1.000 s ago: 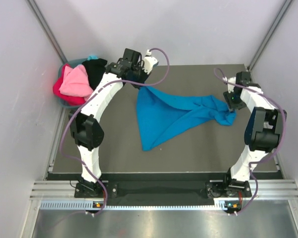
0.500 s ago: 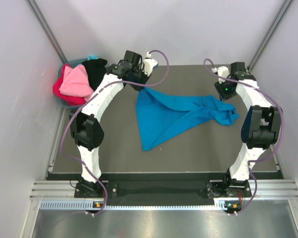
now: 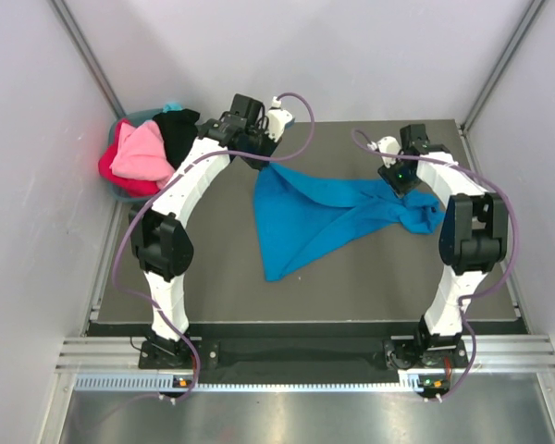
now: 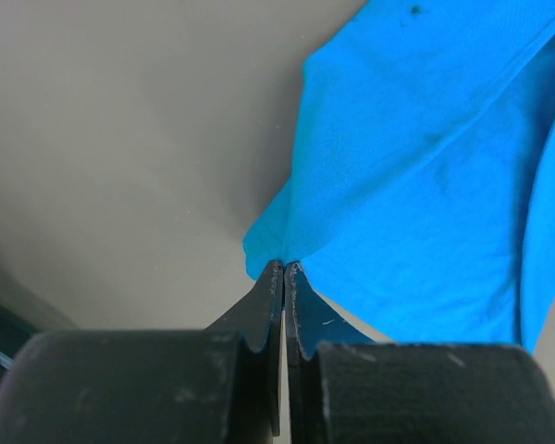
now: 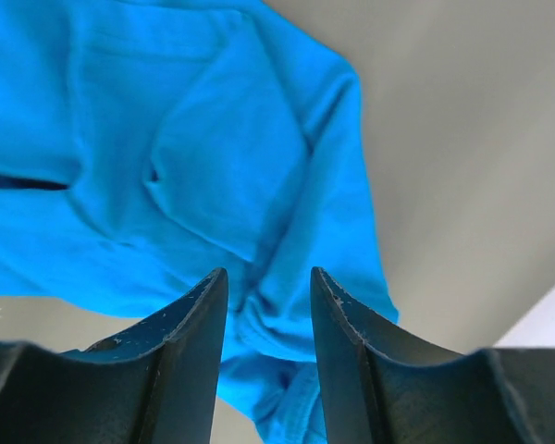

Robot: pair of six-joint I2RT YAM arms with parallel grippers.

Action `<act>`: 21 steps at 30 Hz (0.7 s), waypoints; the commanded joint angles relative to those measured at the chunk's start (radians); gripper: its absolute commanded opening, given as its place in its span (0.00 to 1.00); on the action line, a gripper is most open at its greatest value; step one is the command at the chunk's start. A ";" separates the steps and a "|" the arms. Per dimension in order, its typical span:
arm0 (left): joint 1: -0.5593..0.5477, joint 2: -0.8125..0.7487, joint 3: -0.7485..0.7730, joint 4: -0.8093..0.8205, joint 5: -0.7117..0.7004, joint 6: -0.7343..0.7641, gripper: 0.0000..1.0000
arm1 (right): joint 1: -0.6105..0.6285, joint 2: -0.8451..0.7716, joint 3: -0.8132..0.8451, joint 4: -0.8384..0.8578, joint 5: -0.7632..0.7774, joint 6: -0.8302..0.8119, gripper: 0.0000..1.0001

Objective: Fold and stack the t-shirts
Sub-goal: Flatten the tshirt out

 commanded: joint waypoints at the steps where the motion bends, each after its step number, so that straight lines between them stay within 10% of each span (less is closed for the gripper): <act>1: -0.001 -0.025 -0.003 0.017 0.000 -0.013 0.00 | 0.000 0.009 0.055 0.036 0.066 0.003 0.41; 7: -0.003 -0.024 -0.006 0.016 0.000 -0.016 0.00 | 0.001 0.041 0.061 0.019 0.096 -0.006 0.40; 12: -0.003 -0.021 0.000 0.016 0.002 -0.018 0.00 | 0.000 0.064 0.064 0.027 0.143 0.006 0.19; 21: -0.003 -0.019 -0.004 0.014 -0.005 -0.018 0.00 | 0.000 0.087 0.094 0.004 0.142 0.008 0.20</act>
